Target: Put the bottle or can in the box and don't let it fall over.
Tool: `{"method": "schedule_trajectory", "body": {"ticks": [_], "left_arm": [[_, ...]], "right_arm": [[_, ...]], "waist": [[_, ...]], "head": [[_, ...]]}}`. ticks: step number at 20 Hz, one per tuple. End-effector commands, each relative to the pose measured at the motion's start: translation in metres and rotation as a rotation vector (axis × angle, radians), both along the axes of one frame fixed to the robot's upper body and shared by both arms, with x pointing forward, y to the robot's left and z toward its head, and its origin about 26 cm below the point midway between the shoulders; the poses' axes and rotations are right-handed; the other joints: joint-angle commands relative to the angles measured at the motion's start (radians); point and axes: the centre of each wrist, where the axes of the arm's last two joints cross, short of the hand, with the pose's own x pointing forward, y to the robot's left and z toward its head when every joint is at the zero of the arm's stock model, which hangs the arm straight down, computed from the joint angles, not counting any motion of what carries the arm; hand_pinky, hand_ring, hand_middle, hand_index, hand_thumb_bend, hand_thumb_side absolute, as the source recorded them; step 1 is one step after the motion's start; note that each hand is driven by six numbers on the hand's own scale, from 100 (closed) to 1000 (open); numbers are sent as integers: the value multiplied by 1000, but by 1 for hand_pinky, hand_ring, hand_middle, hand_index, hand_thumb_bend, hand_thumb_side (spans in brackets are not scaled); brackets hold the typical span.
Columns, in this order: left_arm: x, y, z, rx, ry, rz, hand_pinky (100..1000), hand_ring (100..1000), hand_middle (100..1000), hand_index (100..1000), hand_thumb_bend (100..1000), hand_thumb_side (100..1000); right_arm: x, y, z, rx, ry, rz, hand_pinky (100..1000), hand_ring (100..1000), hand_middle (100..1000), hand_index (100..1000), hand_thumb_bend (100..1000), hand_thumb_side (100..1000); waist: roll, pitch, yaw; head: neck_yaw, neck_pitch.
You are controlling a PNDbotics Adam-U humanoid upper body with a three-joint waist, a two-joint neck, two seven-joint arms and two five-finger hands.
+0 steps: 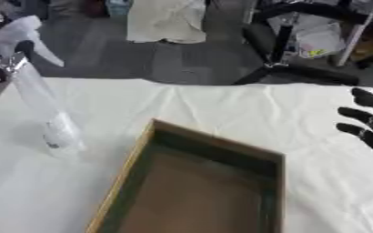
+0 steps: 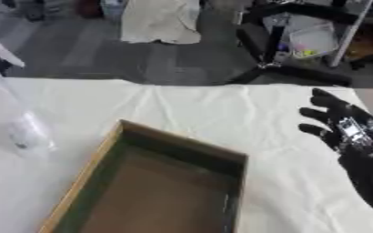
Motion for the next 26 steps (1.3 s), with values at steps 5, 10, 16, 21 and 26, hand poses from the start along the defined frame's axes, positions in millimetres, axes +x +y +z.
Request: {"method": "schedule_trajectory", "body": {"ticks": [5, 10, 16, 21, 26], "left_arm": [[-7, 4, 11, -39, -47, 0, 433, 275, 463, 406, 100, 385], [-7, 3, 11, -38, -48, -2, 422, 248, 433, 378, 100, 380], [-7, 3, 11, -33, -53, 0, 401, 226, 396, 346, 100, 315], [-9, 4, 11, -28, -69, 2, 373, 211, 371, 323, 100, 234], [-13, 2, 14, -20, -104, 2, 345, 194, 353, 295, 100, 167]], "right_arm": [[-2, -4, 5, -6, -15, -5, 837, 891, 987, 789, 100, 595], [-2, -3, 6, -4, -17, -4, 838, 891, 987, 791, 100, 603], [-2, -4, 5, 0, -18, -3, 839, 891, 987, 792, 100, 616], [-2, -4, 6, 3, -19, -3, 839, 892, 987, 792, 100, 625], [-2, -4, 6, 4, -17, -1, 840, 892, 987, 792, 100, 630]], "waist": [[4, -24, 1], [3, -25, -1], [4, -27, -1], [4, -26, 3], [5, -28, 10]], "head": [[2, -16], [4, -16], [4, -16], [3, -12], [3, -7]]}}
